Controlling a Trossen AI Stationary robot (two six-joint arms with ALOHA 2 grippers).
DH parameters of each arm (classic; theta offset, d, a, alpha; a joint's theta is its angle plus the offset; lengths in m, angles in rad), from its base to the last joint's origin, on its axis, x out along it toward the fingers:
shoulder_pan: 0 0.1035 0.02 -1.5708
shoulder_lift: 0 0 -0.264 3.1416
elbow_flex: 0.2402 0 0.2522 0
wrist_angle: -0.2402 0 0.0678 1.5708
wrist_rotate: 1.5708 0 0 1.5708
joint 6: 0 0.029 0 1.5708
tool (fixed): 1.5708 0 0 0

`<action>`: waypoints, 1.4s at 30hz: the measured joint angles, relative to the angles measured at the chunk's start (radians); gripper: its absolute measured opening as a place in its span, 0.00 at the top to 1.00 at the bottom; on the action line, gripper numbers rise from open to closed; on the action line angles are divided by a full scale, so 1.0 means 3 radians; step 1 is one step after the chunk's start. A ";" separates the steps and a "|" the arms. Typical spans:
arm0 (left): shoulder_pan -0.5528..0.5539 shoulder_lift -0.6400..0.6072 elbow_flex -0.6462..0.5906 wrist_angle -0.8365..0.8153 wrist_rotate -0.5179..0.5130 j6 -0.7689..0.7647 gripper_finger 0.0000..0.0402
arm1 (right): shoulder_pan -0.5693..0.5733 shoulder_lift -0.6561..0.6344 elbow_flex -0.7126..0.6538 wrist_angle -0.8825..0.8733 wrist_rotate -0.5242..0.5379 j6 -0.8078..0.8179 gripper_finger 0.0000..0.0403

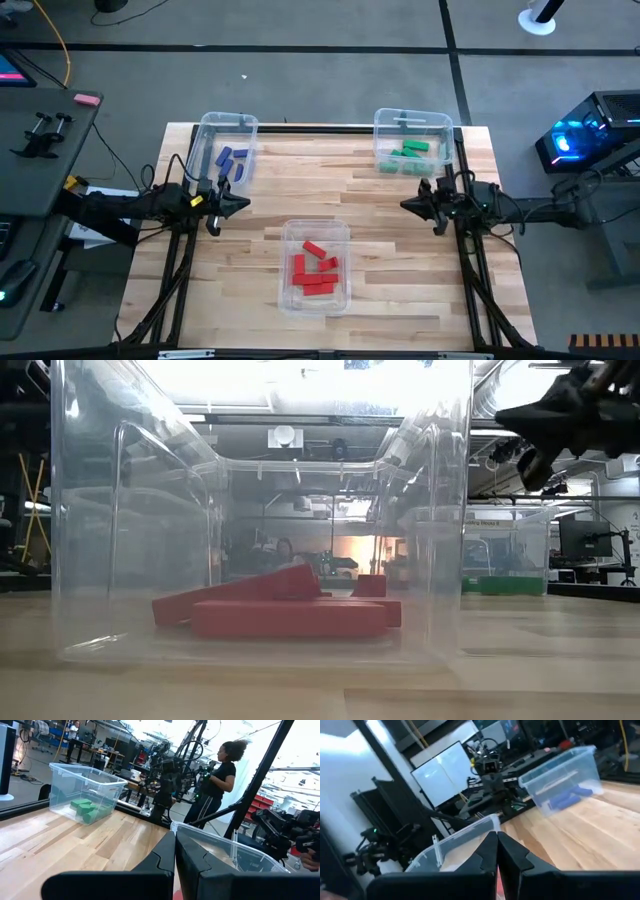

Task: Sort blocks
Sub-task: Return to Home Position

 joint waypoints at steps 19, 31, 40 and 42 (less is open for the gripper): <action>0.0000 0.0000 0.0000 -0.0005 0.0001 0.0001 1.00 | 0.0298 -0.0624 -0.0071 -0.0977 0.0333 -0.1031 1.00; 0.0000 0.0000 0.0000 -0.0004 0.0003 0.0001 1.00 | 0.0284 -0.0722 -0.0174 -0.0867 0.0281 -0.1000 1.00; 0.0000 0.0000 0.0000 -0.0004 0.0003 0.0001 1.00 | 0.0284 -0.0722 -0.0174 -0.0868 0.0286 -0.0999 1.00; 0.0000 -0.0008 0.0000 -0.0007 0.0003 0.0001 1.00 | 0.0286 -0.0753 -0.0174 -0.0868 0.0288 -0.0999 1.00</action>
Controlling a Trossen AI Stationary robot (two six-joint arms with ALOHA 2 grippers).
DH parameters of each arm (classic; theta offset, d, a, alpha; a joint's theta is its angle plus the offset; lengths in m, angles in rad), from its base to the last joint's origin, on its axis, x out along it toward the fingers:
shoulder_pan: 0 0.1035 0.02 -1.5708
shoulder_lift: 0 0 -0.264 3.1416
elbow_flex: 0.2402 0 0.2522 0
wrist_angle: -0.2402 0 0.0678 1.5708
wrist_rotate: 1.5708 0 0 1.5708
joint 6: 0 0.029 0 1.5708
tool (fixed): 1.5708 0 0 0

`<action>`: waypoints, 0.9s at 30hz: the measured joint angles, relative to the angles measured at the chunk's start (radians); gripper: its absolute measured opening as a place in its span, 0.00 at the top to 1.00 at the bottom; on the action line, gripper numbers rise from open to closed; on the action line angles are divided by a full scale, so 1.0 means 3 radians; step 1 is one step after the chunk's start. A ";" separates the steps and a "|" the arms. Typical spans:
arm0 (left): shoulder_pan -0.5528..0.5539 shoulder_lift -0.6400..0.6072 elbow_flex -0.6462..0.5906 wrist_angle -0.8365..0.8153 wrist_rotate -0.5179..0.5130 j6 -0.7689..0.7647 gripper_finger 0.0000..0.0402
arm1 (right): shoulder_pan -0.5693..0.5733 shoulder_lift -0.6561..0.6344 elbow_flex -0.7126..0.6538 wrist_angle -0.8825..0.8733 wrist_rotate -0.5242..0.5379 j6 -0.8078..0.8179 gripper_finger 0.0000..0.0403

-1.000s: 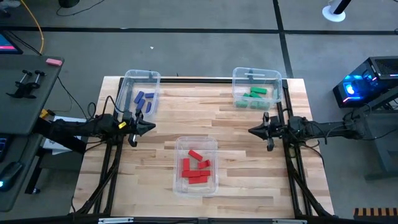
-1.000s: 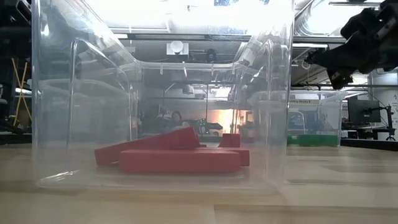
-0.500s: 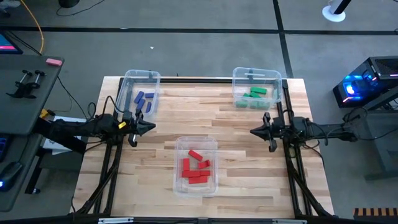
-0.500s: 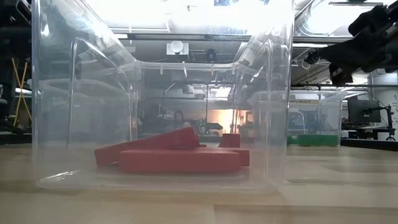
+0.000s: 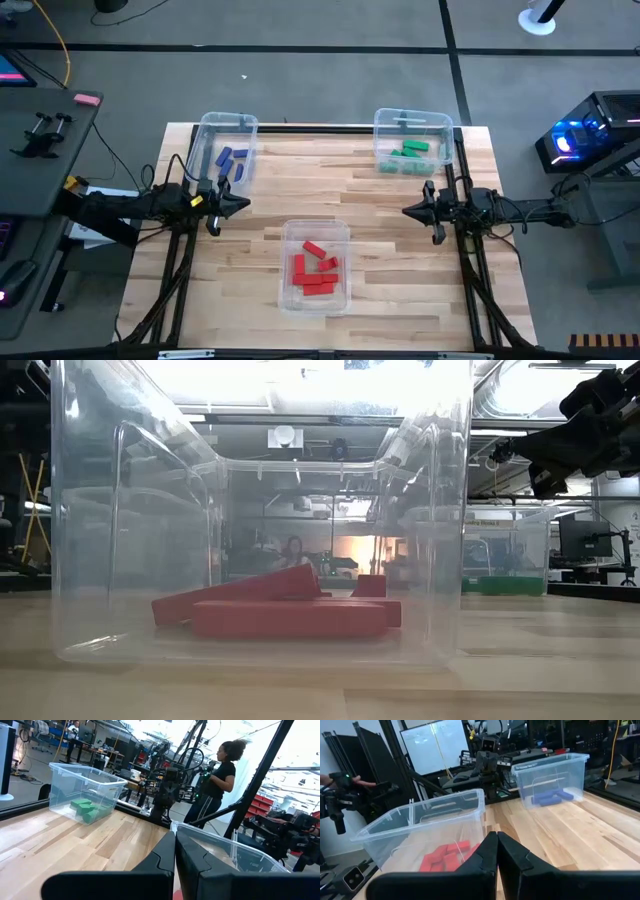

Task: Sort blocks
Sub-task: Return to Home Position

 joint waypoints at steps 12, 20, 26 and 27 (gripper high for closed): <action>0.0000 -0.0001 0.0000 0.0005 -0.0001 0.0000 1.00 | 0.0007 0.0007 0.0000 0.0001 0.0013 0.0000 1.00; 0.0000 0.0014 0.0000 0.0002 0.0000 0.0000 1.00 | 0.0007 0.0007 0.0000 0.0001 0.0011 0.0000 1.00; 0.0001 0.0014 0.0000 0.0002 0.0000 0.0000 1.00 | 0.0008 0.0007 0.0000 0.0001 0.0009 0.0000 1.00; 0.0001 0.0014 0.0000 0.0002 0.0000 0.0000 1.00 | 0.0007 0.0007 0.0000 0.0001 0.0009 0.0000 1.00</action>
